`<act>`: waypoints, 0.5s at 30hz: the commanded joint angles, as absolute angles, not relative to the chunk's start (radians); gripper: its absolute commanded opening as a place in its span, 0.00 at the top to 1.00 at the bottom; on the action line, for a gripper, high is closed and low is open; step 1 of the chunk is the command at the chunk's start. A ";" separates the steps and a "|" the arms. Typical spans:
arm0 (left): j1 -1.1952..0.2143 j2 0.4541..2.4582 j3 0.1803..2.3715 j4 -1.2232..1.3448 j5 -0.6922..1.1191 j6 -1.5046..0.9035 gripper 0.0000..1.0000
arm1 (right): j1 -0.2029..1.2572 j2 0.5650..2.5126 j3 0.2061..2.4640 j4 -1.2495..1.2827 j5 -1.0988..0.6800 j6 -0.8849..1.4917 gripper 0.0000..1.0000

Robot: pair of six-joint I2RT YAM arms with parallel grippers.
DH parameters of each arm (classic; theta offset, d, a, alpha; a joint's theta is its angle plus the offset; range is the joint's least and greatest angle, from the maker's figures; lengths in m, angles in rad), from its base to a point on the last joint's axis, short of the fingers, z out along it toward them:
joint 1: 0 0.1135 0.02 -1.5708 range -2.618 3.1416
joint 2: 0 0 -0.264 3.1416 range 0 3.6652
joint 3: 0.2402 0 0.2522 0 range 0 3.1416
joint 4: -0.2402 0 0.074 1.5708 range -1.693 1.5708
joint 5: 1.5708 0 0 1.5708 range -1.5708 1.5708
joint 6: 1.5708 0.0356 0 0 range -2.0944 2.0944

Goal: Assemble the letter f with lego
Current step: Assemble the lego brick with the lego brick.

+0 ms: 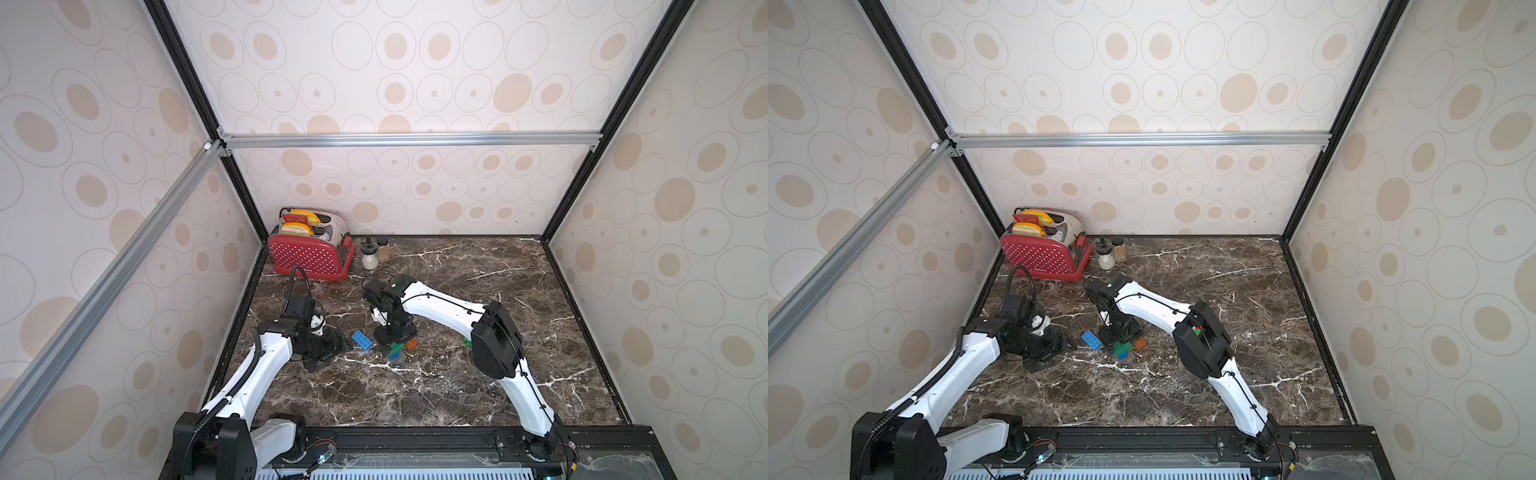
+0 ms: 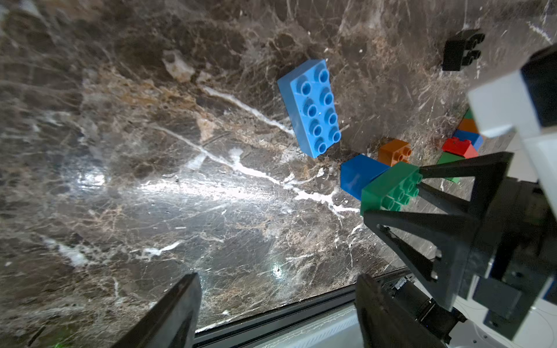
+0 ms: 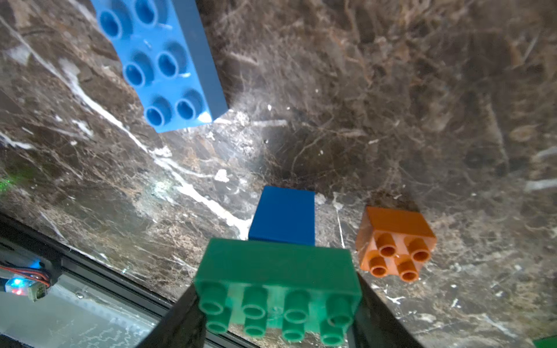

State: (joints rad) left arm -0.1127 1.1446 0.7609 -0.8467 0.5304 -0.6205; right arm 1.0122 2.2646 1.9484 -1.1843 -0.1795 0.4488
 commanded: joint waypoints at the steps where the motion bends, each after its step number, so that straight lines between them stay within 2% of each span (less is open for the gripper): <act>1: -0.106 1.134 0.772 -0.851 0.534 -0.598 0.18 | 1.038 2.408 1.819 -1.149 -0.153 0.391 0.39; 15: -0.106 1.144 0.772 -0.852 0.532 -0.597 0.18 | 1.037 2.403 1.767 -1.129 -0.178 0.313 0.35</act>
